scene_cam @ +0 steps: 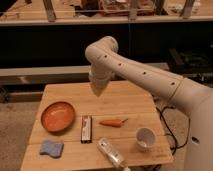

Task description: Move the arm in a circular motion

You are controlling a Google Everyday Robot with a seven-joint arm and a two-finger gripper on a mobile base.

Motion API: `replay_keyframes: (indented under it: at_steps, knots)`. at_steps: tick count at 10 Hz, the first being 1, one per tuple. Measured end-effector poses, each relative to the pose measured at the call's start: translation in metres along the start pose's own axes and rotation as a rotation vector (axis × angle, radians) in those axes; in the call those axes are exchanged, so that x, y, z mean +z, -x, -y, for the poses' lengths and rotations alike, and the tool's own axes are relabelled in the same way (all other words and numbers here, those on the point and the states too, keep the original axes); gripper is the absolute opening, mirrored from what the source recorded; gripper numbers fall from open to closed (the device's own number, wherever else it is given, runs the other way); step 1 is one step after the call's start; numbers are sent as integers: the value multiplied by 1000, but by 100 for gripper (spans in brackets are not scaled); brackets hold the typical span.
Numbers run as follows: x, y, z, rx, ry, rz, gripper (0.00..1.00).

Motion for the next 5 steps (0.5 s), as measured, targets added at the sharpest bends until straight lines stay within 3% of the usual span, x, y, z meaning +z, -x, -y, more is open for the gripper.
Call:
replay_keyframes:
  at_steps: [3, 5]
  knots:
    - [6, -50, -54, 117, 19, -30, 1]
    - [3, -74, -89, 159, 16, -25, 14]
